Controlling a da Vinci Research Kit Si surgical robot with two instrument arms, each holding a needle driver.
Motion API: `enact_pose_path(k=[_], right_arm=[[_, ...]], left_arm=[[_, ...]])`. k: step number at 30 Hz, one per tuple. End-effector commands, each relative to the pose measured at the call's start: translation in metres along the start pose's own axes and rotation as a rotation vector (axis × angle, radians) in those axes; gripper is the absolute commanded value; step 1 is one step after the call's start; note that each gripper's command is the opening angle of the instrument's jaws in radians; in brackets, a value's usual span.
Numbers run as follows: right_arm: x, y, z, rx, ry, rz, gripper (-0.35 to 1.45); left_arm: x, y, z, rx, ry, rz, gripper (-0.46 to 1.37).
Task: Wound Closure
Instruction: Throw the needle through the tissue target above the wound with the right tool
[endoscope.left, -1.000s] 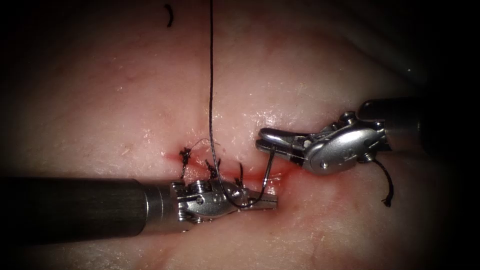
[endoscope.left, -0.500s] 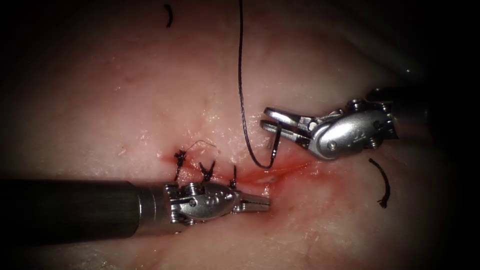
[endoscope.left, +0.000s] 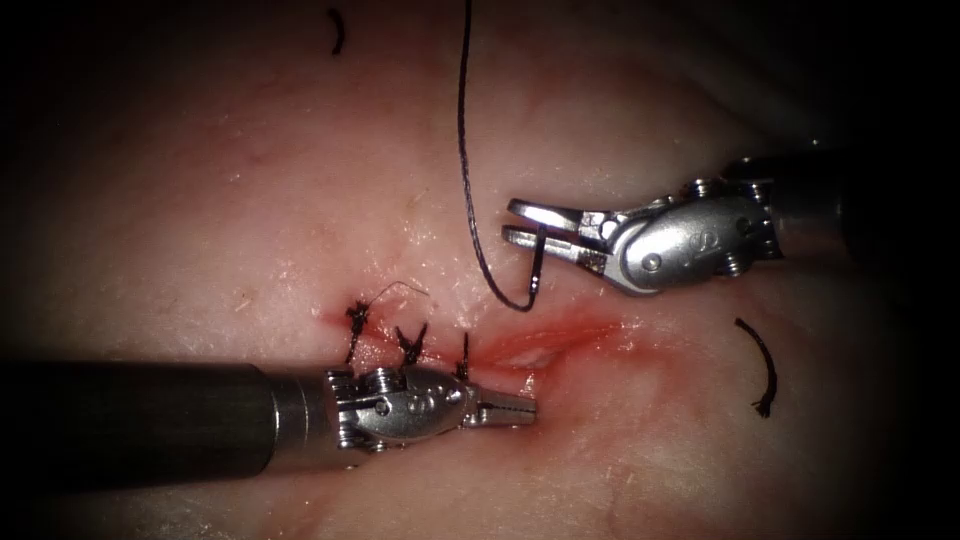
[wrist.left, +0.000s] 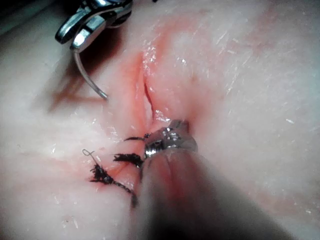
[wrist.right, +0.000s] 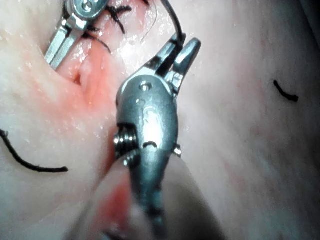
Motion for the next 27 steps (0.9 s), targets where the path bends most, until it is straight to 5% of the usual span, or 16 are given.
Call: enact_pose_path(k=[1,20,23,27], right_arm=[[0.0,-0.0001,0.0,-0.005,-0.006,0.031,-0.35],[0.0001,-0.0008,0.0006,-0.005,-0.18,0.516,-0.35],[0.0002,-0.0015,0.0004,-0.028,-0.208,0.727,-0.35],[0.0001,-0.0026,0.0001,-0.01,-0.245,0.759,-0.35]], left_arm=[[0.0,0.0,0.0,-0.008,0.001,0.0,-0.35],[-0.0001,-0.0003,-0.0004,-0.011,0.0,0.006,-0.35],[-0.0001,-0.0003,-0.0004,-0.011,0.0,0.006,-0.35],[0.0,-0.0003,-0.0004,-0.011,0.0,0.005,-0.35]])
